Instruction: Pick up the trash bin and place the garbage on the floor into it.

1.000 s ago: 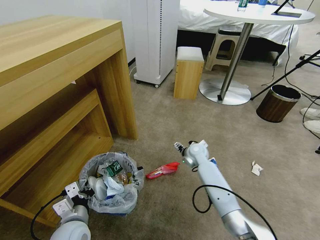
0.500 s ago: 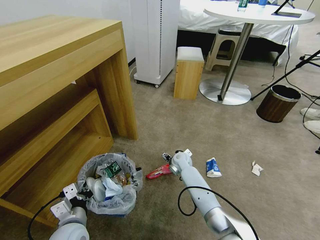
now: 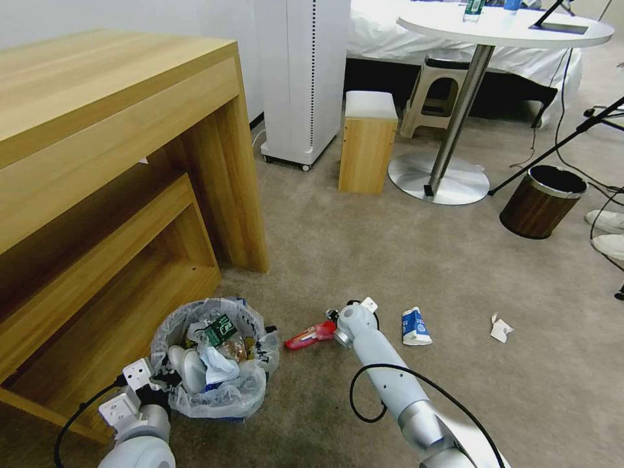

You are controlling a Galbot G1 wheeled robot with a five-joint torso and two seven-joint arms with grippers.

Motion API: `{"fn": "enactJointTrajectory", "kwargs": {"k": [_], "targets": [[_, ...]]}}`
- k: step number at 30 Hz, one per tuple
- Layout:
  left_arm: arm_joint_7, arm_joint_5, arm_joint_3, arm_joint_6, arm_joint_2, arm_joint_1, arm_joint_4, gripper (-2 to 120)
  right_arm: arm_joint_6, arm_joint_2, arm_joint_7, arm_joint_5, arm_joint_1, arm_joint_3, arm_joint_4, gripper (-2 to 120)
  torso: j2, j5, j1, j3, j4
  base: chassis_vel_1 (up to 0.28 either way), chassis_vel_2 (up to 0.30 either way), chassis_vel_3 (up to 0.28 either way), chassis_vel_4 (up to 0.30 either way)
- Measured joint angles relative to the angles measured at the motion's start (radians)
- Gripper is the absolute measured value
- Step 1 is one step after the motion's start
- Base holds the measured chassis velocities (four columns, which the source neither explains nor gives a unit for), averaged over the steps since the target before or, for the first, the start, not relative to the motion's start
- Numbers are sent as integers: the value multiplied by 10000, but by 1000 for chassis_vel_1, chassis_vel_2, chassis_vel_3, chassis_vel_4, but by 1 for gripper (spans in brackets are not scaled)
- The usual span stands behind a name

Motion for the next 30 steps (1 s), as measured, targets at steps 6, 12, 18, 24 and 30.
{"fn": "enactJointTrajectory", "kwargs": {"k": [6, 12, 18, 24, 30], "targets": [[18, 8, 8, -27, -9, 24, 0, 1, 3, -4, -204, -358, 27, -42, -264, 37, 0, 0, 0, 0, 0, 0, 0, 0, 0], [57, 8, 69, -54, -29, 44, 1, 1, 29, -7, -425, -704, 78, -103, -526, 30, 0, 1, 0, 0, 0, 0, 0, 0, 0], [66, 8, 88, -87, -25, -7, 75, 1, 91, -11, -486, -942, 66, -269, -463, 18, 0, 0, 1, 0, 0, 0, 0, 0, 0], [73, 7, 88, -134, -9, -17, 108, 1, 50, -11, -516, -925, -200, -644, 209, 2, 0, 0, 0, 0, 0, 0, 0, 0, 0], [80, 5, 94, -145, 9, -54, 157, 1, -57, -150, -437, -766, -498, -840, 929, 0, 0, 0, 0, 0, 2, 0, 0, 0, 0]]}}
